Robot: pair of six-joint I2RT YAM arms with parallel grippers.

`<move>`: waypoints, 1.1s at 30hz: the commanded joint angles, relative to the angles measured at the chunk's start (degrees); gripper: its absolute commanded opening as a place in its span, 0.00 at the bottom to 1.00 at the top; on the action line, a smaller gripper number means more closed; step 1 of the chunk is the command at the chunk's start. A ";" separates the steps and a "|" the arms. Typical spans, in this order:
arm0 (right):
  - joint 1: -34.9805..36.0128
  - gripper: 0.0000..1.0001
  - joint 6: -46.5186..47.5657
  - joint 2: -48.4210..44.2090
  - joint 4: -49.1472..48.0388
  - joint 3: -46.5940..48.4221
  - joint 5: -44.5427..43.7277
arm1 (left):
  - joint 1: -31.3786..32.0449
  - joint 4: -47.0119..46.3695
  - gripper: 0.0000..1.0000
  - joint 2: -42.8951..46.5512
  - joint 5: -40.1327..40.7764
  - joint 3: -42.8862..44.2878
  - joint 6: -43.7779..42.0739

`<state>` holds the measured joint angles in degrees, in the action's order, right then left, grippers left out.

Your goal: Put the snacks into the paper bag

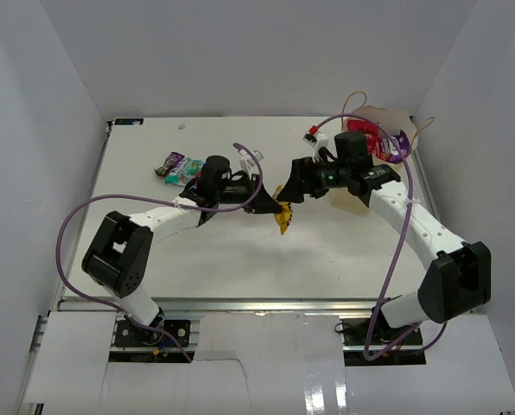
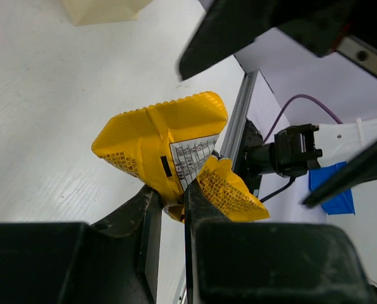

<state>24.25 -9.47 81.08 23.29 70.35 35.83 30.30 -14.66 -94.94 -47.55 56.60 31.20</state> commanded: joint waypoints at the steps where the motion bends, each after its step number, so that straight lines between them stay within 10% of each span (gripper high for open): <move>1: 0.89 1.00 -13.20 0.92 -7.21 -1.44 -4.10 | 1.51 -3.36 0.04 2.21 -1.58 0.62 -0.88; 6: 0.89 0.82 -12.50 2.42 -7.64 -3.11 -4.11 | 2.39 -4.77 0.04 3.09 -1.41 0.53 0.87; 11: 0.89 0.39 -13.11 1.80 -10.45 -6.53 1.69 | 2.39 -6.26 0.06 3.79 -1.58 -0.17 2.11; 17: 0.01 0.08 -10.05 1.19 -11.77 -4.79 7.13 | 2.48 -7.05 0.49 6.51 -0.62 -1.58 3.43; 27: -9.04 0.08 14.91 -3.64 -10.02 7.78 14.10 | -1.12 -1.72 0.98 20.92 11.91 -9.22 -0.70; 33: -13.18 0.08 19.67 -9.09 -10.28 15.17 -14.20 | -6.65 25.74 0.98 23.14 44.42 -3.45 3.92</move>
<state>11.64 4.97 75.66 15.07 81.49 38.35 26.06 -6.68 -71.66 -24.34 49.15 32.23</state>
